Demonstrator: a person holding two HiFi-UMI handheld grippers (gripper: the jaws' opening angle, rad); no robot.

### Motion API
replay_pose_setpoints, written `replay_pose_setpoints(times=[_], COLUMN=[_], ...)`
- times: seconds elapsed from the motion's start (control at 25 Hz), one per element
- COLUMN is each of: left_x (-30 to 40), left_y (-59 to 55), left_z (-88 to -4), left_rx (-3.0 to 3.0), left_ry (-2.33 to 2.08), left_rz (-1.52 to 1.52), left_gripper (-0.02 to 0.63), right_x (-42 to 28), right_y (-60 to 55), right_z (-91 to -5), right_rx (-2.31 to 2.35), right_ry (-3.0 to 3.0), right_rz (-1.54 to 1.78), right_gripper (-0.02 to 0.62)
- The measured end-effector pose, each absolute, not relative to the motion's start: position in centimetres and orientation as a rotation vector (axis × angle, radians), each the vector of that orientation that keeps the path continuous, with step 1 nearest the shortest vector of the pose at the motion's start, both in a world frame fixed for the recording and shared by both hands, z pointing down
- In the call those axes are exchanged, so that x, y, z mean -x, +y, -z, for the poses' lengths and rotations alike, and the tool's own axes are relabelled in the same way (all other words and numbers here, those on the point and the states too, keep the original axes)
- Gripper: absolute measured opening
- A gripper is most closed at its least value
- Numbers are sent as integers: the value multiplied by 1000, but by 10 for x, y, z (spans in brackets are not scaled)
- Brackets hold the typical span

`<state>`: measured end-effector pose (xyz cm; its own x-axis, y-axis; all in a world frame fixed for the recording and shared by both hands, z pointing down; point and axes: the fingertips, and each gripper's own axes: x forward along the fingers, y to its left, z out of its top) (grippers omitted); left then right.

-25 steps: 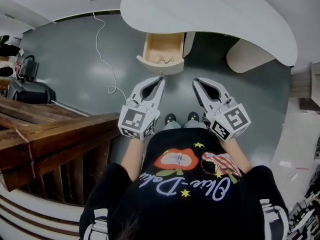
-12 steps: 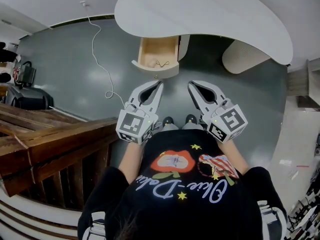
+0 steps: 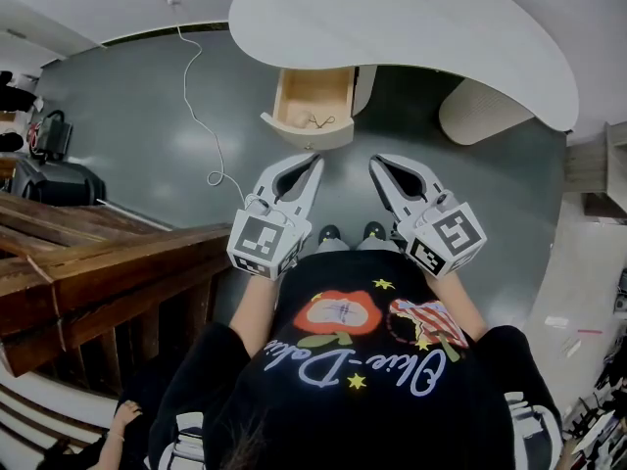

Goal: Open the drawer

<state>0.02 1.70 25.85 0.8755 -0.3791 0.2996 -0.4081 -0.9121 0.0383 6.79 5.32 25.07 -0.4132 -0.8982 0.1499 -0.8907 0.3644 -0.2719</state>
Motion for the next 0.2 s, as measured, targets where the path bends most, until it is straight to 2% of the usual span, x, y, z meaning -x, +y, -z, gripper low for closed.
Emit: replay_pose_setpoints(times=[0.2], left_x=[-2], left_y=[22], left_z=[-259], left_rx=[-2949], left_ry=[-613], left_rz=[-441], left_gripper=[5], right_x=[-68], right_y=[57], right_z=[-252], right_rx=[1688], right_ry=[2578], right_rz=[495], right_gripper=[0])
